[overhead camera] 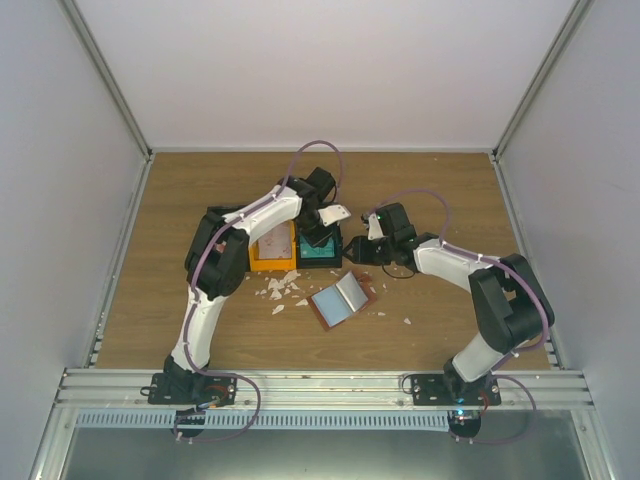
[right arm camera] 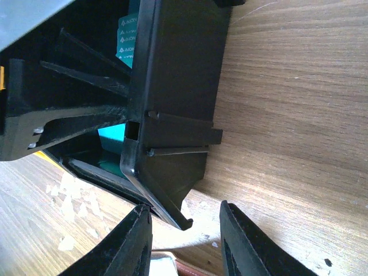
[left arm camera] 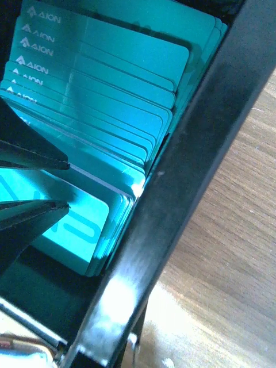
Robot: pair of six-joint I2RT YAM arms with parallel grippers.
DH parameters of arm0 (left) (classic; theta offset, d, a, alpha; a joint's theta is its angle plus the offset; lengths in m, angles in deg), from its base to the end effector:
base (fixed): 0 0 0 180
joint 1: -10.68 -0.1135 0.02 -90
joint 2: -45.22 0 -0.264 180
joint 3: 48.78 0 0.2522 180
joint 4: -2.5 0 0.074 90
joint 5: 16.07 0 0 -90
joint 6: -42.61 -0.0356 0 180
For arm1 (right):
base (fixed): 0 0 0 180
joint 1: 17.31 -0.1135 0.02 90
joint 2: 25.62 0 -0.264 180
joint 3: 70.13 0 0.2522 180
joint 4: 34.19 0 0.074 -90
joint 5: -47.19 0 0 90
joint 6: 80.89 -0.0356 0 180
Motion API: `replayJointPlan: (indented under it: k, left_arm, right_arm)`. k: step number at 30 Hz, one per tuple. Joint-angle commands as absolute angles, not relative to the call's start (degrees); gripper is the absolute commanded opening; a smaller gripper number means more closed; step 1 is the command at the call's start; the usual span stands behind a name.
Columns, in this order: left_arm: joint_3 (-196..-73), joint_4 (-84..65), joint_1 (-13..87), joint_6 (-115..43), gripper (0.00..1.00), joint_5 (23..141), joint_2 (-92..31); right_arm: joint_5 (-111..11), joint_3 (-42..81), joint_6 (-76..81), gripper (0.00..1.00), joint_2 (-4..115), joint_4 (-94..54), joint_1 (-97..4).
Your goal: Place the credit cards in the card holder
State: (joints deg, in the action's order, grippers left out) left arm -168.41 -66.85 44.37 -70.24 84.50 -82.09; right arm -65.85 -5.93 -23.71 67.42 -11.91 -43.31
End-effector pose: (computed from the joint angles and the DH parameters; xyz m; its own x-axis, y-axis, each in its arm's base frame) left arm 0.3745 -0.2575 0.1836 -0.5221 0.8069 -0.2762 0.8489 0.5228 -0.0776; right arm 0.2832 0.1536 0.1724 -0.9263 0.1031 -0.3624 -0.1453 0.7895 0.5962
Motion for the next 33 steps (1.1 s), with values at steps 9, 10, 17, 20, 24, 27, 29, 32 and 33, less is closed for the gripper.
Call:
replayJointPlan:
  k: [9,10,17,20,24,27,29,32,33]
  left_arm:
    - [-167.90,-71.40,44.47,-68.58,0.18,88.52,-77.53]
    - [-167.66,-71.49,44.45,-68.58,0.18,88.61,-77.30]
    - [-166.51,-71.73,44.86,-68.32,0.19,88.51,-76.03]
    - [-165.30,-71.60,45.13,-68.53,0.19,89.03,-75.26]
    - [-164.80,-71.93,45.39,-68.78,0.19,90.08,-75.06]
    - [-164.85,-72.14,45.56,-69.03,0.19,91.00,-74.52]
    - [-164.70,-72.33,45.57,-69.54,0.20,92.46,-74.05]
    - [-164.22,-72.47,45.64,-69.90,0.22,93.67,-73.86]
    - [-164.05,-72.44,45.66,-69.96,0.23,93.88,-73.80]
  right_arm:
    - [-66.14,-5.77,-23.30,0.34,66.92,-12.60,-42.74]
    - [-66.08,-5.93,-23.38,0.34,66.77,-12.62,-42.74]
    - [-65.85,-6.38,-23.66,0.33,66.60,-12.72,-42.77]
    - [-65.77,-6.80,-23.76,0.33,66.32,-12.82,-42.75]
    - [-65.72,-7.17,-23.92,0.33,66.35,-12.96,-42.72]
    - [-65.70,-7.27,-24.07,0.33,66.33,-13.11,-42.74]
    - [-65.66,-7.38,-24.11,0.33,66.42,-13.24,-42.71]
    - [-65.69,-7.54,-24.11,0.33,66.64,-13.28,-42.73]
    - [-65.64,-7.57,-24.11,0.33,66.66,-13.26,-42.71]
